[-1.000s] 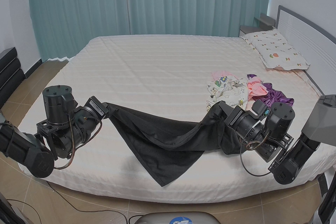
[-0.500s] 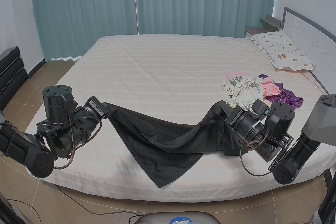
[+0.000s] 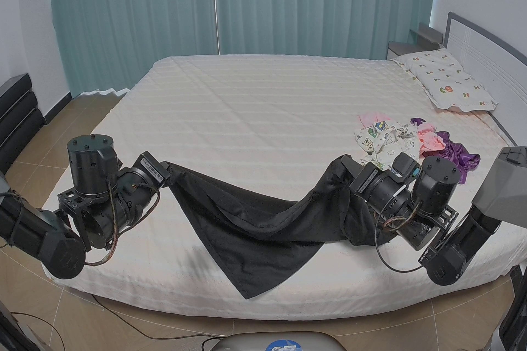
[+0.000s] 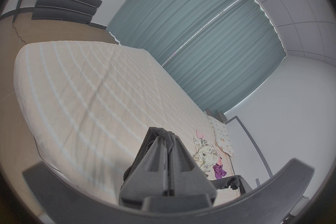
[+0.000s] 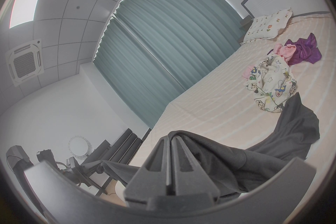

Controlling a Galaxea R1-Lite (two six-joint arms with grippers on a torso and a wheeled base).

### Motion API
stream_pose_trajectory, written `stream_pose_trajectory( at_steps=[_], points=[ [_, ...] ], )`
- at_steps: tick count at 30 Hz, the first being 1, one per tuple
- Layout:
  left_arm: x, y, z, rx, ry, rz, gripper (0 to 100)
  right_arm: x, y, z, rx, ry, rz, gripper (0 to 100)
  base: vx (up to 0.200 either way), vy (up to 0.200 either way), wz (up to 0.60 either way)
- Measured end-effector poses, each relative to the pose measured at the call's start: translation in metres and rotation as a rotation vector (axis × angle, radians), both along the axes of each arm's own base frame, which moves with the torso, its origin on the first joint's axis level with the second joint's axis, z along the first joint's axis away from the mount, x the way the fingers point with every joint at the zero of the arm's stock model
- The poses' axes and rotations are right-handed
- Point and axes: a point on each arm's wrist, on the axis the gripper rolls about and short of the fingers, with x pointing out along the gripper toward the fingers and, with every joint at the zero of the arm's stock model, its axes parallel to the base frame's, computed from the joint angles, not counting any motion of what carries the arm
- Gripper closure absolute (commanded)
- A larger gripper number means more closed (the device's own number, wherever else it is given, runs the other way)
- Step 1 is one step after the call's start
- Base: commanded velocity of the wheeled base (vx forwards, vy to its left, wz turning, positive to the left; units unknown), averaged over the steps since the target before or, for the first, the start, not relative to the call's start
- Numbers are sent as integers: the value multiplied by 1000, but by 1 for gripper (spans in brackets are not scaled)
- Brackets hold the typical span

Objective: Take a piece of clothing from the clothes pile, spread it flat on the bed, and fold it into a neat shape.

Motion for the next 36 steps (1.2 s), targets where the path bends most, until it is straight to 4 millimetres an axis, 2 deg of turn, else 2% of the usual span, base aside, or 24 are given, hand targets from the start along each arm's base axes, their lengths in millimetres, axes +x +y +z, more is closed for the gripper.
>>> stream_pose_trajectory(
  at_steps=[5, 9, 14, 19, 26, 28, 32, 35, 36],
  points=[
    [-1, -1, 0, 0, 0, -3, 100, 6, 0, 5, -40, -13, -9, 100, -160, 0, 0],
    [-3, -1, 2, -1, -4, -5, 100, -2, -7, 6, -51, 1, -16, 100, -200, 0, 0],
    [-12, -2, 1, 3, 5, -17, 100, -26, -18, 3, -70, 39, -10, 100, -200, 0, 0],
    [-26, -1, 6, -3, -6, -33, 100, -62, -27, 11, -72, 43, 24, 100, -80, 0, 0],
    [-49, 6, 32, -28, -70, -40, 100, -108, -30, 44, -41, -40, 99, 100, 0, 0, 0],
    [-54, 9, 41, -36, -87, -39, 100, -115, -30, 53, -37, -61, 108, 100, 0, 0, 0],
    [-63, 13, 58, -47, -112, -39, 100, -121, -29, 82, -20, -104, 120, 100, 0, 0, 0],
    [-66, 16, 70, -56, -131, -34, 100, -120, -29, 110, 1, -131, 122, 100, 0, 0, 0],
    [-68, 17, 76, -61, -142, -32, 100, -120, -30, 126, 26, -157, 122, 100, 0, 0, 0]
  ],
)
